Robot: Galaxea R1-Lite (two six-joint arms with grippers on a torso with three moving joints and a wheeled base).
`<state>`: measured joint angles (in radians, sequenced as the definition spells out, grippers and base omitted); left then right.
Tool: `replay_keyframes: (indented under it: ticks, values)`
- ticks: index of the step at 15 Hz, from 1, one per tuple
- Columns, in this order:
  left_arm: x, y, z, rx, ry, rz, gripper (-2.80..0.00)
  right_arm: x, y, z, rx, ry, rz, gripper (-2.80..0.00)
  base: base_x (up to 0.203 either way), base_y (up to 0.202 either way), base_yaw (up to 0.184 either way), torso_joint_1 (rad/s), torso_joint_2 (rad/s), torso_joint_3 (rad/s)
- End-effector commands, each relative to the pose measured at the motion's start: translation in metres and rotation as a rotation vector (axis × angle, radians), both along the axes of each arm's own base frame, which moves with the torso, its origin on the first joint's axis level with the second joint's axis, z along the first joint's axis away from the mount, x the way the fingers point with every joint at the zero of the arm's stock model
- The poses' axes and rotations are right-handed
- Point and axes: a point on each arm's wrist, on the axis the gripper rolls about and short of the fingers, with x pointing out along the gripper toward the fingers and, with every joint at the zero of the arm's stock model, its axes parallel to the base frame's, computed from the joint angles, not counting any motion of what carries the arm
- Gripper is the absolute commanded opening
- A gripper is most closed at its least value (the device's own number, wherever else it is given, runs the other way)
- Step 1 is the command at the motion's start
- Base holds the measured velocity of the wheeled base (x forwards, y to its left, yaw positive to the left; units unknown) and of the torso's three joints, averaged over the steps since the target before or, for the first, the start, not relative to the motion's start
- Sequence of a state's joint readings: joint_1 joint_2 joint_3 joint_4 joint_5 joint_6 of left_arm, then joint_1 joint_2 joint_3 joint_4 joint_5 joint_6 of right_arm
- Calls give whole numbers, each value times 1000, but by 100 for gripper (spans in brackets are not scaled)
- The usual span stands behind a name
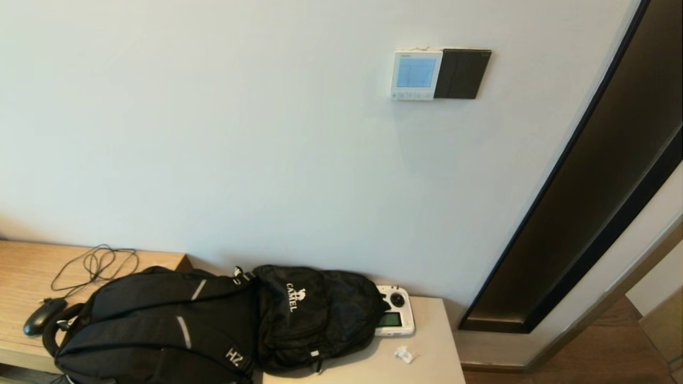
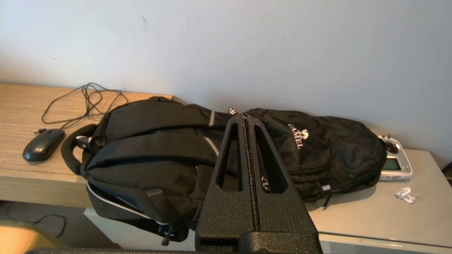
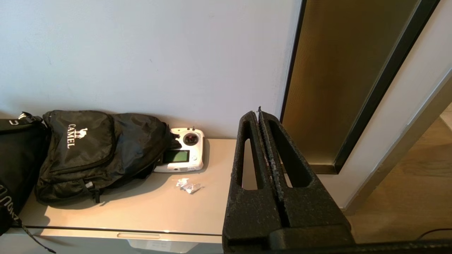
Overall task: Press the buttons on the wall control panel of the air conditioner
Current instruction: Turn on the central air conditioner
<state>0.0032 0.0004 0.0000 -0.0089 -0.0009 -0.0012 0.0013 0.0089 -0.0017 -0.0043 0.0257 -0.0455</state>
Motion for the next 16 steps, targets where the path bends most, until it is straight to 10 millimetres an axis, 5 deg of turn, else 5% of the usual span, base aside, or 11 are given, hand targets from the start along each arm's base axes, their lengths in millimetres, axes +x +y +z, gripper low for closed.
replay_keyframes:
  ticks: [1,16]
  values:
    - [0,0,0,0,-2,0,-280,0,0,0,0,0,1,-280,0,0,0,0,0,0]
    - [0,0,0,1,-1,-1,-280,1,0,0,-13,4,-4,-280,0,0,0,0,0,0]
